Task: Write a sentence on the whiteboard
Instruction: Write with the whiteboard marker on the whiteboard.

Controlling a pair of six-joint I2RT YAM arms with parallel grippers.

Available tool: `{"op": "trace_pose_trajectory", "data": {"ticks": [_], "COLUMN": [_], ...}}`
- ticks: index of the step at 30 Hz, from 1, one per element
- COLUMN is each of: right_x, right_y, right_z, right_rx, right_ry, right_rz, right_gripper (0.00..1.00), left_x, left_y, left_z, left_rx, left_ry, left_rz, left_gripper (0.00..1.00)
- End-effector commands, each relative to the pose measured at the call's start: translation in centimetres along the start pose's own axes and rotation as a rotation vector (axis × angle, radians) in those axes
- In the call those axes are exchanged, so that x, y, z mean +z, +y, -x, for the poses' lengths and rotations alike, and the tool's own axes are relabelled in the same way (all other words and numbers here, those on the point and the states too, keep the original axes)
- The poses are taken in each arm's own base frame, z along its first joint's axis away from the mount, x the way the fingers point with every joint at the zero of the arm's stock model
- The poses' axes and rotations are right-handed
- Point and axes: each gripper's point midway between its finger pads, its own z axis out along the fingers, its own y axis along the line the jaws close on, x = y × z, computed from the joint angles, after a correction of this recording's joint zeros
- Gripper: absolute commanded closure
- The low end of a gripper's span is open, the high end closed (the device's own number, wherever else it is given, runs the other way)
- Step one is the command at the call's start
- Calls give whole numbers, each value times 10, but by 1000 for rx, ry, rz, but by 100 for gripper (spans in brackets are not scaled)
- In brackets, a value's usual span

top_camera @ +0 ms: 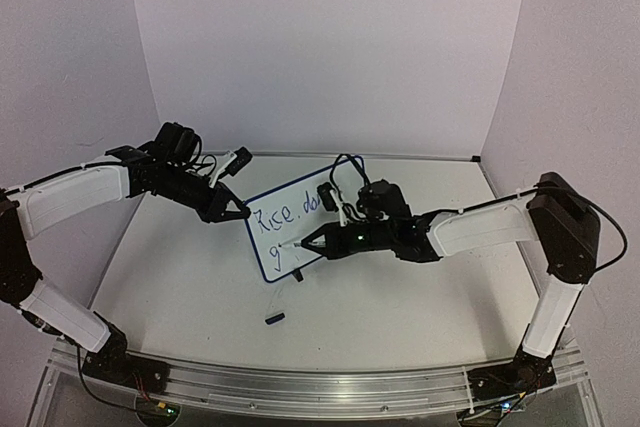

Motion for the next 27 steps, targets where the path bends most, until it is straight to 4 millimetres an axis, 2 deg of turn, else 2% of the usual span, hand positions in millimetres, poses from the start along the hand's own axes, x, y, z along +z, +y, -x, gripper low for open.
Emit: {"op": "trace_pose_trajectory", "data": {"ticks": [1,6,18,23,27], "right_x": [2,4,7,3,-5], "right_y": [-3,-10,-18,-11,9], "right_z": [5,-6,-14,-12,-3], "right_rx": [-5,7,18,8,-17], "right_ry": [-19,6,30,31,23], "right_rz": [-24,-38,-59,-36,38], "right_gripper": [100,100,100,100,100], "left_x": [5,5,5,5,5], "left_y": [-4,-5,-5,-5,-5], "left_z": [-4,-4,-3,-3,-4], "left_rx": [-7,-6,-5,-4,-4], "left_ry": [33,33,31,31,32], "left_rz": [-17,-17,-18,-18,-17], "left_gripper": [100,100,100,100,100]}}
